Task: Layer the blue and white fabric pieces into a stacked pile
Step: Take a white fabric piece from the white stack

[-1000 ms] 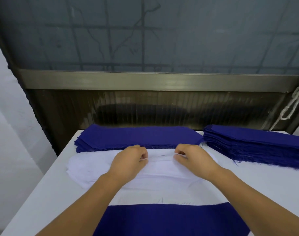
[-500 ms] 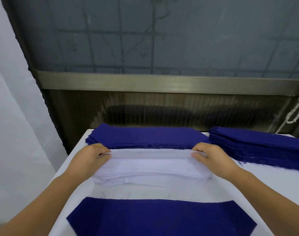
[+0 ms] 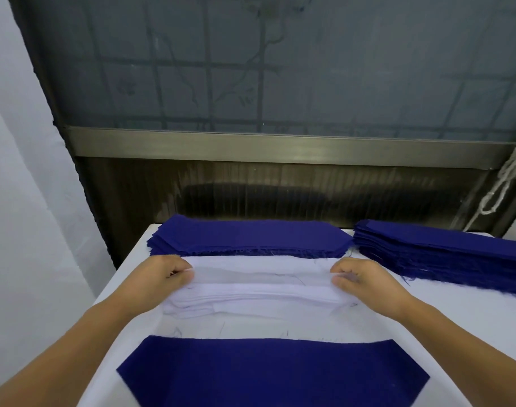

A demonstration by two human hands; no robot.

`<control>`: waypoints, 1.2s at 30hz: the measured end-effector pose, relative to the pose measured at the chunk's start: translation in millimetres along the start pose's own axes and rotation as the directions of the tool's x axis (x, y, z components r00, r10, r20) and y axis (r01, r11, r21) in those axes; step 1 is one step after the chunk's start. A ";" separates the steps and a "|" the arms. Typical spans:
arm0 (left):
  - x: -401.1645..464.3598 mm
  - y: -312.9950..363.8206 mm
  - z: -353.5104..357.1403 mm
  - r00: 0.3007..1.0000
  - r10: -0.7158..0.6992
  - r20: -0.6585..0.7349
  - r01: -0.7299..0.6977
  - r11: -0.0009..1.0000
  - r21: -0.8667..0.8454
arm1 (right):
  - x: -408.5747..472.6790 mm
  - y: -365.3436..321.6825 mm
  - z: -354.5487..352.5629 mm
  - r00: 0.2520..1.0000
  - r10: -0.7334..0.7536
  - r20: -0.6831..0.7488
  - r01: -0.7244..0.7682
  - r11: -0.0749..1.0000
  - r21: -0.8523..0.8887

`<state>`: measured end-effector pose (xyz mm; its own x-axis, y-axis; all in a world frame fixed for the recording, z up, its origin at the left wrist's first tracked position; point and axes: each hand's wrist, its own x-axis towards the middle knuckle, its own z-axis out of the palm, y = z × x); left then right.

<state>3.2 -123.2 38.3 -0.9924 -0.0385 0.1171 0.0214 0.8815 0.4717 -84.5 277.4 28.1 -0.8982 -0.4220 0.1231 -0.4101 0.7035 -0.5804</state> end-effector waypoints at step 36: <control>-132.1 -2.0 55.0 0.772 0.595 -0.223 -0.540 0.799 0.263 | -145.6 19.3 34.8 0.830 -0.554 -0.061 0.477 0.764 -0.435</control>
<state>127.5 -94.0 -26.2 -0.7262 0.3900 0.5662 0.5216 0.8490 0.0841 43.9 332.5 -29.1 -0.5285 -0.7051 0.4728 -0.8106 0.5846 -0.0343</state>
